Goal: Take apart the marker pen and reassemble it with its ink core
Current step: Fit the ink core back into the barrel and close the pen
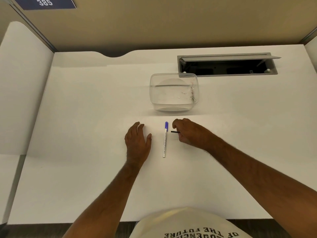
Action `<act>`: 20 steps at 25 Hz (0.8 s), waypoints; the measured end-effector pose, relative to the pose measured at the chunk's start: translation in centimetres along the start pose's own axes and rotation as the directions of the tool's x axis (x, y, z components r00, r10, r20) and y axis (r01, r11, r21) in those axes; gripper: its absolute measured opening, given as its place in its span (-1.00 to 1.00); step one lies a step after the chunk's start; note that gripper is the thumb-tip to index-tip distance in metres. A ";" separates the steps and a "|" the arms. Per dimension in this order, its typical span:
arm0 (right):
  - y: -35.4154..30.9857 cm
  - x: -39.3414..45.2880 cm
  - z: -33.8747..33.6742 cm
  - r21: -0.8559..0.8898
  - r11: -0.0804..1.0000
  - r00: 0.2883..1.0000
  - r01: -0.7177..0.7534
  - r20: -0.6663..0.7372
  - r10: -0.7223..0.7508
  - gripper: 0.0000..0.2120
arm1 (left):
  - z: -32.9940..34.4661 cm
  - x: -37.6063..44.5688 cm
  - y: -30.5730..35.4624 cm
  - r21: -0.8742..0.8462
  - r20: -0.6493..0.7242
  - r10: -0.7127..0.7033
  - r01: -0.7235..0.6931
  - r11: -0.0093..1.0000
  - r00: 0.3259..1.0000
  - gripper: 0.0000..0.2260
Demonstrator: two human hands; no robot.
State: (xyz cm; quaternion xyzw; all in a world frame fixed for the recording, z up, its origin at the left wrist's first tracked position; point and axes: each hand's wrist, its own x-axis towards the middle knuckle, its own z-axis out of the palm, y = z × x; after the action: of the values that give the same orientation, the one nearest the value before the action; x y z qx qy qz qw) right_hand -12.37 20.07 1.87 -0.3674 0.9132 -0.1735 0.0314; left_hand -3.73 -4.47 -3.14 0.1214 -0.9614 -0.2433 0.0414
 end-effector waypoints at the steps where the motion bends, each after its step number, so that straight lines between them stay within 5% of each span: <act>1: 0.0 0.4 -0.7 0.030 0.999 1.000 -0.025 -0.007 0.025 -0.70 | 0.3 0.0 -0.2 0.027 0.033 0.011 -0.012 1.000 0.999 -0.51; 7: 0.3 3.9 -5.3 0.089 0.996 0.999 0.022 -0.048 -0.018 -0.78 | 1.3 -0.4 -1.4 0.111 0.130 0.058 -0.073 0.991 0.990 -0.40; 12: 2.2 8.3 -7.6 -0.021 0.998 0.997 0.063 -0.040 -0.064 -0.82 | 1.1 -0.3 -1.1 0.099 0.134 0.046 -0.060 0.993 0.990 -0.40; 20: 3.7 10.5 -6.9 -0.053 0.991 0.987 -0.126 0.094 0.131 -0.81 | 0.8 -0.3 -1.0 0.101 0.127 0.041 -0.054 0.993 0.991 -0.40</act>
State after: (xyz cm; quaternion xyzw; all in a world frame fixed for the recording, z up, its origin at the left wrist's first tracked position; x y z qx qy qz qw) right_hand -23.76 17.45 7.84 -0.3163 0.9362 -0.1316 0.0782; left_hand -3.32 -4.86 -4.37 0.0848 -0.9762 -0.1989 -0.0195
